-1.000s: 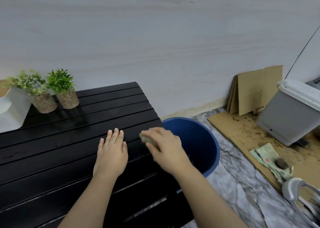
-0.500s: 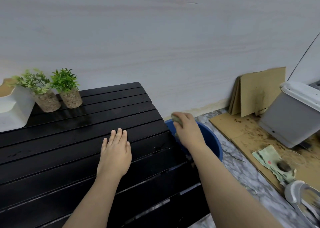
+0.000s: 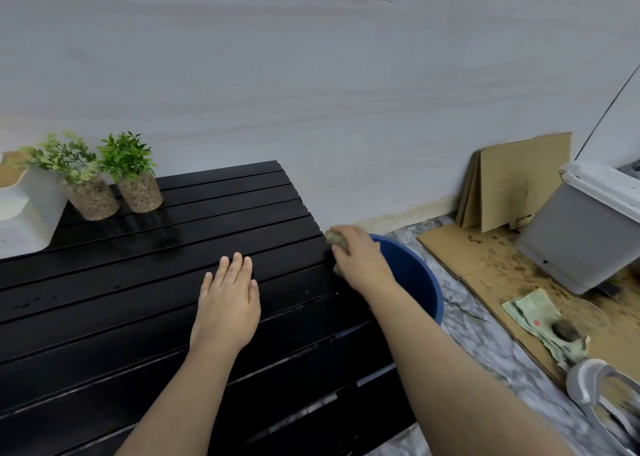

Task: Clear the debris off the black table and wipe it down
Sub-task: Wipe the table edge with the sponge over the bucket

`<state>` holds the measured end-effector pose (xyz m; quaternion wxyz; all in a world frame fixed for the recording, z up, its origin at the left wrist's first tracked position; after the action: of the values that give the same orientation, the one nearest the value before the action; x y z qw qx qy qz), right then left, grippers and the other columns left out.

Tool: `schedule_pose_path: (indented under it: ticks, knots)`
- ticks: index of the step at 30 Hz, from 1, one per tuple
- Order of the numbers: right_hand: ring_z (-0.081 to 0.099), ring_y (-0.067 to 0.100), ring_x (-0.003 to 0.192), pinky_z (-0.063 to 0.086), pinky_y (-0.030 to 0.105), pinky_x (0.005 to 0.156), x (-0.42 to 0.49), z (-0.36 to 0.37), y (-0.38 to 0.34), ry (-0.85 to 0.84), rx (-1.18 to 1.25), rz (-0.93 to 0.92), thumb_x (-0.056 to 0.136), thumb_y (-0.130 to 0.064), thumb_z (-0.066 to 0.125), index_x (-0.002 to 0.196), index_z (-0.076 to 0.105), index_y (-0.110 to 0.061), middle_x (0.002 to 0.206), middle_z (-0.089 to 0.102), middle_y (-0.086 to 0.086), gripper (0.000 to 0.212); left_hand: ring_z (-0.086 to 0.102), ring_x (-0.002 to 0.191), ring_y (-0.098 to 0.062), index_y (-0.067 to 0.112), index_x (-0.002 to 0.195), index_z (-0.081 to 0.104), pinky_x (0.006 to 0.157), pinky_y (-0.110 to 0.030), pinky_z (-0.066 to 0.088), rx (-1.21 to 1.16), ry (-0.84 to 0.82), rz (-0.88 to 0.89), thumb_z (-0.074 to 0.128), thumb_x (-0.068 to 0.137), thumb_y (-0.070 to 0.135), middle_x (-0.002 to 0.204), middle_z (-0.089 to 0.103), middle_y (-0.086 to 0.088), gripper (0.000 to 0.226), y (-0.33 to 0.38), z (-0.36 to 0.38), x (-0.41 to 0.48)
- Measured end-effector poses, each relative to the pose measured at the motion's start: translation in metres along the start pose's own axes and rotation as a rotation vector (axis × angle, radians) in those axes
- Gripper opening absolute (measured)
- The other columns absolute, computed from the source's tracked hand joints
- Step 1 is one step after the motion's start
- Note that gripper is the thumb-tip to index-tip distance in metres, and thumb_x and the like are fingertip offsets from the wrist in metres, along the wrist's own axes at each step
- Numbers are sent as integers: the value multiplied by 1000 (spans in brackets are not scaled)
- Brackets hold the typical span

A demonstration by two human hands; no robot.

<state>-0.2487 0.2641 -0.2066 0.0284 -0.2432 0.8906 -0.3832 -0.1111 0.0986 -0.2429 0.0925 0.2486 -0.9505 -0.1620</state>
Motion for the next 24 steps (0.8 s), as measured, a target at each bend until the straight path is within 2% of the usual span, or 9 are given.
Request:
schedule_pose_path:
  ticks: [3,6,8,10,11,12,14,19,24]
  knots:
    - [48,17,116,-8,55,113,9,-20,-3,162,-110,-87,93,-16,44,123,50,-28,124,54,-2,32,2,144,-14,18,145,14,118,-35,2,9,11,3,19,97,29,157,10,2,49,-1,0,2]
    - [36,23,133,-17,53,110,12,-25,9,185,-187,-53,96,-16,41,126,50,-25,128,55,4,32,2,144,-15,18,145,15,117,-35,2,14,10,5,19,97,29,156,11,2,49,-1,0,2]
    - [28,25,138,-11,52,112,13,-27,18,174,-87,-37,97,-15,41,128,49,-23,134,52,5,33,3,144,-14,18,145,15,117,-35,2,16,16,5,19,97,29,156,12,2,49,-2,1,2]
    - [46,23,124,28,45,112,10,-27,23,123,55,-20,97,-15,42,130,48,-22,131,52,3,34,3,144,-14,18,145,16,117,-35,2,14,13,2,19,97,29,156,12,2,49,-2,1,1]
    - [55,16,109,47,28,94,8,-29,22,120,147,-22,97,-16,42,131,47,-23,129,52,1,35,3,144,-14,18,145,16,117,-35,2,10,16,-2,19,97,29,156,12,2,49,-3,2,1]
    - [58,7,96,50,13,74,7,-31,20,132,216,-16,97,-17,43,132,46,-22,127,52,0,36,3,144,-14,18,145,17,117,-35,2,5,20,-3,20,97,29,156,12,2,49,-3,1,2]
    - [56,-1,83,45,4,59,7,-37,13,128,268,9,97,-15,44,132,47,-21,124,52,-2,36,4,144,-14,18,144,18,117,-35,2,-10,27,-7,20,97,29,156,13,2,48,-3,0,3]
    - [56,5,96,43,17,76,-9,-60,-10,79,278,-32,93,-15,50,120,56,-33,112,59,-9,33,4,144,-13,18,144,19,117,-35,1,-36,27,-8,20,98,29,156,14,2,48,0,-1,2]
    - [58,8,99,46,23,79,-25,-37,-35,-258,214,-85,90,-18,56,101,61,-47,105,64,-14,31,4,144,-13,17,144,19,117,-35,2,-46,22,-9,20,97,29,156,14,2,48,-2,-1,2]
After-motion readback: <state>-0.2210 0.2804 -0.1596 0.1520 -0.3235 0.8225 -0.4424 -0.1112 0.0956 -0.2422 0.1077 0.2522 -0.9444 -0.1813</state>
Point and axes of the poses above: each hand's wrist, its own x-axis towards the middle knuckle, its own z-axis out of the palm, y = z × x, the point moved 6 cm from there along x, towards the middle knuckle
